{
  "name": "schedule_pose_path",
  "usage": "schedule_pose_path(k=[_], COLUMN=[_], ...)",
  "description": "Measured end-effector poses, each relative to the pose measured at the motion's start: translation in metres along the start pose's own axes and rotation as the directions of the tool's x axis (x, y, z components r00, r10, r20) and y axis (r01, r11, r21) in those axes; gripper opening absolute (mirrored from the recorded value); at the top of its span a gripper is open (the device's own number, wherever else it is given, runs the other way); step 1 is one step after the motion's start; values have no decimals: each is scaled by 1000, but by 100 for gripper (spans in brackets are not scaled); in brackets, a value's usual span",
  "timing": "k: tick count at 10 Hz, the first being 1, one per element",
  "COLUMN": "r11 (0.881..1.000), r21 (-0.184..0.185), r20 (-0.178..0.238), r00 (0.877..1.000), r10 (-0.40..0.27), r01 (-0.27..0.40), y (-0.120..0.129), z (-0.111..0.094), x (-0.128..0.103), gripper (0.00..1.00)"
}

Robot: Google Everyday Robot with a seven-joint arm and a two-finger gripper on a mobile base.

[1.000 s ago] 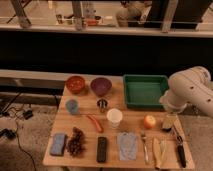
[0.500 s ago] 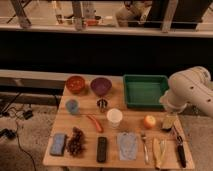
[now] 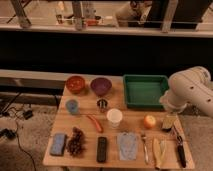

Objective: Place brush in tray

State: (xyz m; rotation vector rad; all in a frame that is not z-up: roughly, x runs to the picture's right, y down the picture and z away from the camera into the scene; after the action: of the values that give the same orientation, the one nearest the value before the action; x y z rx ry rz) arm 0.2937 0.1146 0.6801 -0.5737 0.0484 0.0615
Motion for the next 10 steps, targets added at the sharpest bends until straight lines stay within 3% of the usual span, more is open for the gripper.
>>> schedule_pose_path(k=[5, 6, 7, 8, 9, 10], r11=[1000, 999, 997, 986, 961, 922], r21=[-11, -28, -20, 1, 40, 88], r20=[-13, -24, -45, -75, -102, -129], r00=[1000, 1000, 996, 983, 956, 914], r10=[5, 16, 73, 167, 276, 385], r01=[-5, -17, -74, -167, -273, -376], y=[-1, -5, -13, -17, -24, -33], z=[3, 8, 10, 9, 10, 11], x=[0, -8, -19, -16, -12, -9], gripper=[80, 80, 80, 80, 80, 80])
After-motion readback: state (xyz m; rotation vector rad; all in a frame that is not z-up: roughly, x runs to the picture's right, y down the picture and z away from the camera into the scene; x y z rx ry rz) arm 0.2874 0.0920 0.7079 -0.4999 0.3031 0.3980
